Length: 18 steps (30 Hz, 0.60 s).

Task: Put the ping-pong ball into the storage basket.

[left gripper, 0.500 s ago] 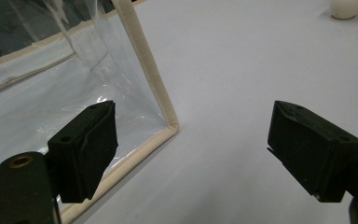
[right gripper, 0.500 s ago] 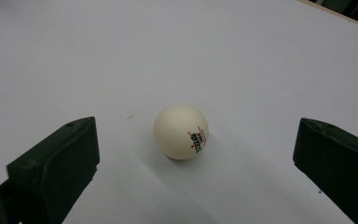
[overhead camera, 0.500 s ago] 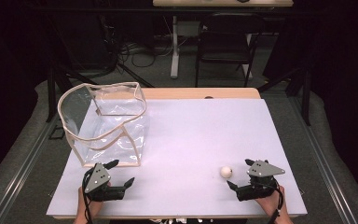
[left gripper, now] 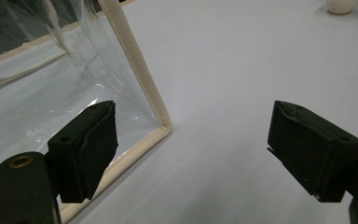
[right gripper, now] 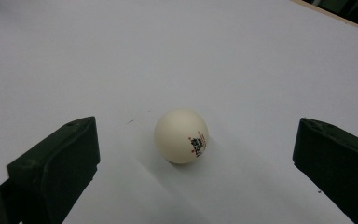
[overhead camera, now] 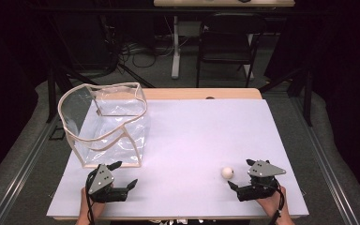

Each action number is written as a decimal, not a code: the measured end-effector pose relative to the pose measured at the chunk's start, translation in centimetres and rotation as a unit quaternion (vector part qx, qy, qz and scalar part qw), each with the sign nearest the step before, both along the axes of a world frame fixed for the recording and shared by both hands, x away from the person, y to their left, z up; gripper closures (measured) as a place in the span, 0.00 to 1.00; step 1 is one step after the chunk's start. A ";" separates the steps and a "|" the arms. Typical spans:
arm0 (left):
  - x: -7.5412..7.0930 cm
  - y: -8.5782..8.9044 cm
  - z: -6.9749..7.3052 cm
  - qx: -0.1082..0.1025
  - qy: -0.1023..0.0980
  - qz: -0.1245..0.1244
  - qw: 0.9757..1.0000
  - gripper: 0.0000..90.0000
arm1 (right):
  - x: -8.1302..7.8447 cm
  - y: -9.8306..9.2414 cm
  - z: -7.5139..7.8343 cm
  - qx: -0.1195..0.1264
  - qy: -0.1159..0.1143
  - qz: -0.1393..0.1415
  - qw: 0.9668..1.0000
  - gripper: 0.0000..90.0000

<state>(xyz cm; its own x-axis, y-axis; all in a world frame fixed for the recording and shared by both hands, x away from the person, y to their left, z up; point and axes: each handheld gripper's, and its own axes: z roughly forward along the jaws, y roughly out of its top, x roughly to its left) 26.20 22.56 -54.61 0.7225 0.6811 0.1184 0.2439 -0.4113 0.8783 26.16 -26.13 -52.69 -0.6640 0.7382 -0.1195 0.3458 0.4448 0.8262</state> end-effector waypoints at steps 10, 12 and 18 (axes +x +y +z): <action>0.1 0.0 0.0 0.001 0.000 -0.002 1.000 0.18 | 0.5 0.6 0.1 -0.007 0.009 -0.005 1.000 0.00; 0.1 -0.1 0.0 0.000 0.000 -0.003 1.000 0.18 | 0.6 0.6 0.1 -0.008 0.010 -0.006 1.000 0.00; 0.1 -0.1 0.0 0.001 0.001 -0.003 1.000 0.18 | 1.3 1.4 0.3 -0.012 0.023 -0.005 1.000 0.00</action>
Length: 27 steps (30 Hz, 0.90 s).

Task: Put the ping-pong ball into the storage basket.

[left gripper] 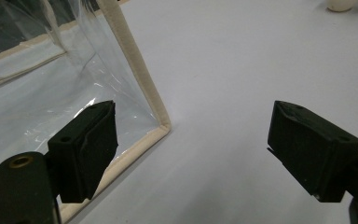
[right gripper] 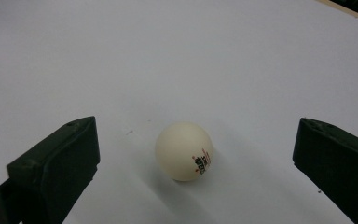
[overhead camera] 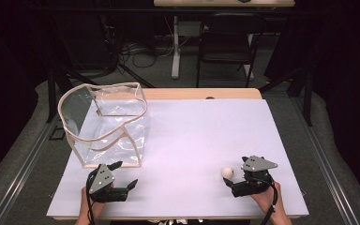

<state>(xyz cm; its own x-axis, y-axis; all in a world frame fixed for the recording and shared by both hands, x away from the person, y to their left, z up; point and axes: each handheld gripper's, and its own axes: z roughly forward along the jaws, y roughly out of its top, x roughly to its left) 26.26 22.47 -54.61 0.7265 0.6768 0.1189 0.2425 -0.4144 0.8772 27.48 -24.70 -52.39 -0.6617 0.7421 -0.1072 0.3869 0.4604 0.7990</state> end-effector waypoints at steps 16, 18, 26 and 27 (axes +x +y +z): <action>0.0 -0.1 0.0 0.002 0.002 -0.001 1.000 0.18 | 1.5 1.2 -0.2 -0.017 0.028 -0.002 0.999 0.00; 0.0 -0.1 0.0 0.003 0.003 -0.001 1.000 0.18 | 1.9 1.2 -0.4 -0.019 0.032 -0.001 0.999 0.00; 0.0 -0.1 0.0 0.002 0.003 -0.001 1.000 0.18 | 2.4 1.5 -0.9 -0.023 0.046 0.004 0.999 0.00; 0.0 -0.1 0.0 0.003 0.003 -0.002 1.000 0.18 | 2.4 1.5 -1.0 -0.023 0.046 0.003 0.999 0.00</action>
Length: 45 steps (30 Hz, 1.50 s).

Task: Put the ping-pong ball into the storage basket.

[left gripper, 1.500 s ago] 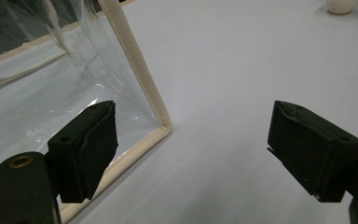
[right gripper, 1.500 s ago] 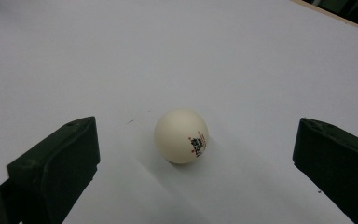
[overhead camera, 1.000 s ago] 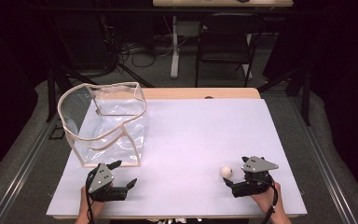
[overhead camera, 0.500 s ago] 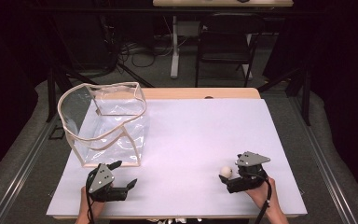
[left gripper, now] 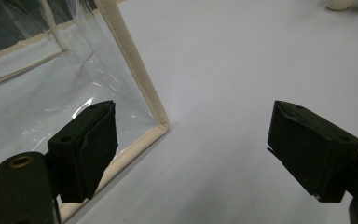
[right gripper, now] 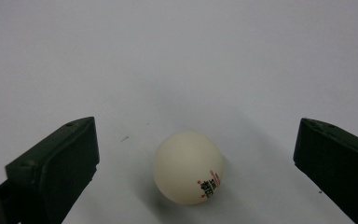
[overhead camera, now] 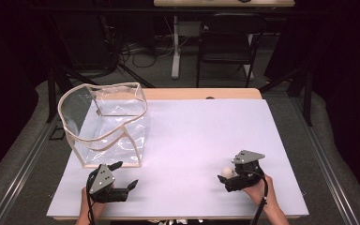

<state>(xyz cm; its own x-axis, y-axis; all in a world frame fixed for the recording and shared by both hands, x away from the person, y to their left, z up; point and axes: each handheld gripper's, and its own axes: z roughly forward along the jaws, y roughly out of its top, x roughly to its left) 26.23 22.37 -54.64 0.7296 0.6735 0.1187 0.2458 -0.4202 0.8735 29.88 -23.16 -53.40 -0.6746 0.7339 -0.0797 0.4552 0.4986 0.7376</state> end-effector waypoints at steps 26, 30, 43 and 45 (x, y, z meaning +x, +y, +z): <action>-0.1 0.0 0.1 -0.002 0.000 -0.001 1.000 0.18 | -0.1 -0.1 -1.5 0.005 0.029 -0.009 1.000 0.13; 0.0 0.0 0.0 -0.001 0.000 -0.003 1.000 0.18 | -0.2 -0.1 -1.6 -0.003 0.033 -0.012 0.999 0.23; 0.0 0.0 0.0 0.001 0.000 -0.003 1.000 0.18 | -0.6 0.1 -1.7 -0.023 0.026 -0.007 0.999 0.47; 0.0 0.0 0.0 0.001 0.001 -0.002 1.000 0.18 | -0.6 0.1 -1.7 -0.027 0.024 -0.009 0.999 0.47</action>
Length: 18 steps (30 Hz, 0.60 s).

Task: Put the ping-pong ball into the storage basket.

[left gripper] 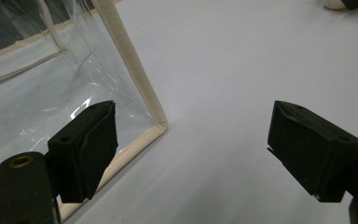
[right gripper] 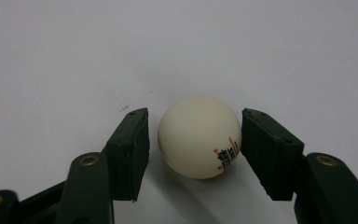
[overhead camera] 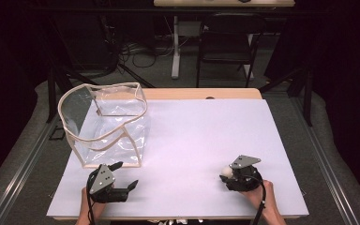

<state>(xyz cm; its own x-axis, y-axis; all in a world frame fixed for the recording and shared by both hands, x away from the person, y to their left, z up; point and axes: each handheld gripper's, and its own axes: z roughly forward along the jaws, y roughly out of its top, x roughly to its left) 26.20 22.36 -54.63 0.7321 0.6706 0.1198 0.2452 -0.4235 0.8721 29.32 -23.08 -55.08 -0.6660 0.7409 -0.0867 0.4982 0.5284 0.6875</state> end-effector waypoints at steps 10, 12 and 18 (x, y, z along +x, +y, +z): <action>0.0 0.0 0.0 0.000 0.000 -0.001 1.000 0.18 | 0.0 0.0 -0.1 -0.004 -0.001 -0.004 1.000 0.56; 0.0 0.0 0.0 0.000 0.000 0.000 1.000 0.18 | 0.0 0.0 0.0 -0.006 -0.001 -0.004 1.000 0.56; 0.0 0.0 0.0 0.000 0.000 -0.001 1.000 0.18 | -0.1 0.0 0.2 -0.006 -0.002 -0.005 1.000 0.56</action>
